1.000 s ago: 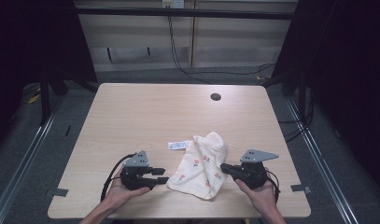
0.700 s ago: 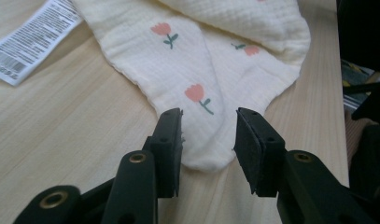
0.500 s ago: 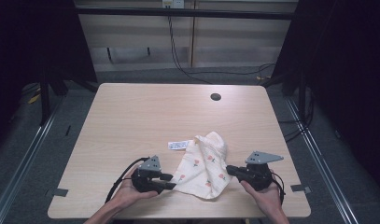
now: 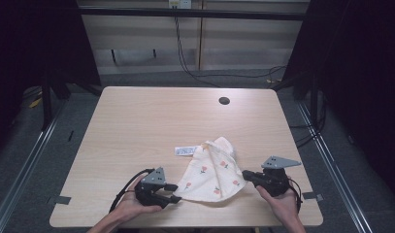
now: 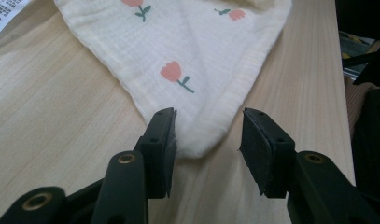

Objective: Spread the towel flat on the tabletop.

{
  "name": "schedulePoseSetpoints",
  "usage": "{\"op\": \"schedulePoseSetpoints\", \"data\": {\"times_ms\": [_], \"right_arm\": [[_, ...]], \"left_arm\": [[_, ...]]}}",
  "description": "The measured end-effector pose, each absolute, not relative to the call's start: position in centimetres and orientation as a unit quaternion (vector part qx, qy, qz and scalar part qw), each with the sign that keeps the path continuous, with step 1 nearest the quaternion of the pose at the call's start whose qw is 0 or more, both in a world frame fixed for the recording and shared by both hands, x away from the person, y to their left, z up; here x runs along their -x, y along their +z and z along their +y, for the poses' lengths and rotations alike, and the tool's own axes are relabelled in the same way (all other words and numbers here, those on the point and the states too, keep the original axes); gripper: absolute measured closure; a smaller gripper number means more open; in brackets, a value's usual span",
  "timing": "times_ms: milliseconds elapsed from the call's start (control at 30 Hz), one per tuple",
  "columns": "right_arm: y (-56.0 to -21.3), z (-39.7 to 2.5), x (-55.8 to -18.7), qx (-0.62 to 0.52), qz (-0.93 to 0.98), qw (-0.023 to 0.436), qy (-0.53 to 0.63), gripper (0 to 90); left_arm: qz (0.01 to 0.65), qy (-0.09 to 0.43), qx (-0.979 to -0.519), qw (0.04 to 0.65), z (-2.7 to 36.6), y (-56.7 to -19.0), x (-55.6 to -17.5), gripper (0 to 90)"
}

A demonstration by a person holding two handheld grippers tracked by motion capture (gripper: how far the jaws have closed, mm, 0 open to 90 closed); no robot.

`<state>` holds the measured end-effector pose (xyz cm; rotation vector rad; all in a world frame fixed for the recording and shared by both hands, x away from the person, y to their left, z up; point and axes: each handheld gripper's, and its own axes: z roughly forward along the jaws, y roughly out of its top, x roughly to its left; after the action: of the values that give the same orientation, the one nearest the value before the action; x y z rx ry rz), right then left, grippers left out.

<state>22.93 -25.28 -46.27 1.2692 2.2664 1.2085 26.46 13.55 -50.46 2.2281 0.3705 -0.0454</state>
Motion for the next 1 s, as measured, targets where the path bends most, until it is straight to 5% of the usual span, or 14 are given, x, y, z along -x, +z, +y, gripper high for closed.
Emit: {"op": "schedulePoseSetpoints", "data": {"times_ms": [200,367,667,1000], "right_arm": [[-46.2,-25.5,-23.0,-0.444,0.779,0.139,0.421,87.5],[-46.3,-25.2,-23.1,-0.441,0.782,0.138,0.419,87.4],[-46.0,-25.2,-23.1,-0.439,0.775,0.128,0.435,87.6],[-43.9,-25.4,-23.2,-0.442,0.735,0.115,0.501,87.9]], "left_arm": [[0.15,0.031,-0.895,0.419,13.3,-50.5,-26.1,73.1],[0.17,0.01,-0.89,0.423,13.5,-50.6,-26.9,86.7],[0.188,-0.058,-0.875,0.442,13.5,-49.8,-27.9,88.5],[0.215,-0.058,-0.826,0.518,15.7,-46.1,-28.8,88.6]]}}
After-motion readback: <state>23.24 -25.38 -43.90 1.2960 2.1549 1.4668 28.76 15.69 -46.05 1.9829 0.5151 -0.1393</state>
